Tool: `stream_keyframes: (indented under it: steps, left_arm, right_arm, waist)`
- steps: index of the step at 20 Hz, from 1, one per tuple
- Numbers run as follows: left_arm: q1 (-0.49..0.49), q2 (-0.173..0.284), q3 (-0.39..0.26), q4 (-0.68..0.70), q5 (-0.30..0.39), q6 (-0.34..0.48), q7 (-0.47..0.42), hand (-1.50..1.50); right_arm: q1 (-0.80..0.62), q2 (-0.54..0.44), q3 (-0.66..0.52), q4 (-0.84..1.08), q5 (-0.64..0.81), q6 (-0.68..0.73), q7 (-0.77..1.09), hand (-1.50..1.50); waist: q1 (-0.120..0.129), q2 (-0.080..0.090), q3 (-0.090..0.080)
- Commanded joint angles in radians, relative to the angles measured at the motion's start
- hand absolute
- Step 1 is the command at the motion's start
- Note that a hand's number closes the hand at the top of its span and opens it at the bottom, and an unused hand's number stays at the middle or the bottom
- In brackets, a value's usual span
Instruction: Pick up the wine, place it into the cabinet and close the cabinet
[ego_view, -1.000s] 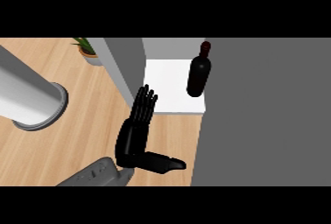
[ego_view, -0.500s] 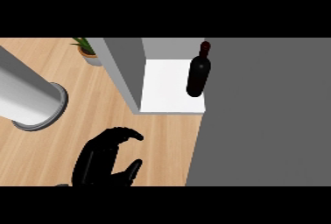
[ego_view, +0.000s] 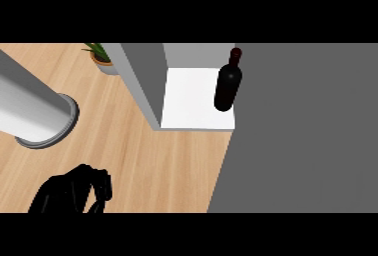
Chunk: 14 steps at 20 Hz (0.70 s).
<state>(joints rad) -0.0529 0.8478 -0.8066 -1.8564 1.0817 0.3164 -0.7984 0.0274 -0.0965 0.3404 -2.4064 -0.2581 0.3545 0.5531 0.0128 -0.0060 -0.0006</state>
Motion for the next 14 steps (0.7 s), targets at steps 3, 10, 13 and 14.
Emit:
stream_keyframes:
  steps: [3, 10, 13, 14]
  left_arm:
    - [0.154, 0.138, 0.118, -0.05, 0.077, -0.119, -0.044, -1.5]
    - [0.278, 0.22, 0.26, -0.02, 0.169, -0.243, -0.094, -1.5]
    - [0.348, 0.254, 0.278, -0.018, 0.156, -0.266, -0.127, -1.5]
    - [0.336, 0.283, 0.315, -0.018, 0.193, -0.298, -0.109, -1.5]
  right_arm:
    - [-0.022, 0.074, 0.271, -0.157, 0.067, -0.086, 0.146, 1.5]
    - [-0.23, 0.095, 0.521, 0.019, 0.213, -0.29, 0.204, 1.5]
    - [-0.278, 0.095, 0.623, 0.039, 0.266, -0.424, 0.192, 1.5]
    - [-0.297, 0.095, 0.656, 0.101, 0.291, -0.448, 0.165, 1.5]
  waist:
    - [0.004, -0.006, -0.002]
    - [0.02, -0.006, -0.004]
    - [0.021, -0.009, -0.003]
    - [0.025, -0.01, -0.004]
